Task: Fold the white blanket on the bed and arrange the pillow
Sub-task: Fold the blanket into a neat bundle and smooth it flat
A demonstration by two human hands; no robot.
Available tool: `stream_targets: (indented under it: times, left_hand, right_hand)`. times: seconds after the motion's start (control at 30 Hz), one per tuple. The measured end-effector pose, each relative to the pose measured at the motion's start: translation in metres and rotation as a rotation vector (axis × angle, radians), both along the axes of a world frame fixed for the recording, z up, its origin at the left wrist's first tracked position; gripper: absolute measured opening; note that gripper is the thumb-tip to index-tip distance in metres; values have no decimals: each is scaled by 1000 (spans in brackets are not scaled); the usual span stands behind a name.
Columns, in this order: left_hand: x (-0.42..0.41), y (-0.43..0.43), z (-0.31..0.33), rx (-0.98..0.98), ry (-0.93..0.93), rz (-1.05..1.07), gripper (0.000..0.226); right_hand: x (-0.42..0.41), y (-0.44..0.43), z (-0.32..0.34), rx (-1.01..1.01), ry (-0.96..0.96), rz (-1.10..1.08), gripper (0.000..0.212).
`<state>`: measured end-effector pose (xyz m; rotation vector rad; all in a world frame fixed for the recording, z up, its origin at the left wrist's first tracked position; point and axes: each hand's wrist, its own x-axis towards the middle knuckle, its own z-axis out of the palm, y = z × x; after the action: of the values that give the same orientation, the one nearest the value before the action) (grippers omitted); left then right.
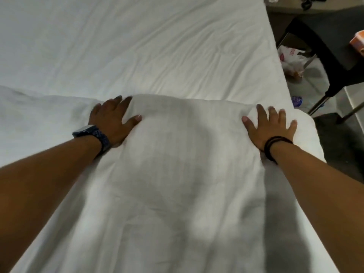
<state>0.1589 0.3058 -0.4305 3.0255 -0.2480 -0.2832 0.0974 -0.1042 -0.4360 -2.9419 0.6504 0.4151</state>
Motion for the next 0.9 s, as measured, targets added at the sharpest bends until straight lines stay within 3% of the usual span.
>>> stream_targets:
  times: [0.1, 0.23, 0.37, 0.47, 0.57, 0.63, 0.73, 0.77, 0.83, 0.9]
  left_hand:
    - [8, 23, 16, 7, -149, 4, 79]
    - [24, 94, 38, -3, -310, 143, 65]
    - [48, 190, 48, 92, -143, 285, 82]
    - [55, 229, 44, 173, 76, 229, 92]
    - [63, 241, 36, 277, 148, 143, 74]
    - [76, 241, 37, 201, 73, 127, 53]
    - [96, 242, 53, -203, -184, 273, 42]
    - [99, 244, 56, -309, -306, 284, 38]
    - [94, 255, 53, -399, -390, 277, 39]
    - [79, 284, 43, -289, -215, 274, 58]
  right_hand:
    - [3, 30, 12, -8, -263, -3, 77]
    - [12, 100, 31, 75, -441, 227, 69]
    - [42, 184, 41, 230, -566, 366, 70]
    - [68, 252, 39, 297, -320, 330, 80]
    - [77, 298, 28, 56, -18, 350, 60]
    - [77, 303, 29, -81, -118, 297, 41]
    - [82, 307, 35, -228, -526, 104, 32]
    - [84, 310, 36, -217, -581, 34, 30]
    - [85, 315, 26, -87, -378, -84, 37]
    - [79, 318, 5, -22, -82, -67, 48]
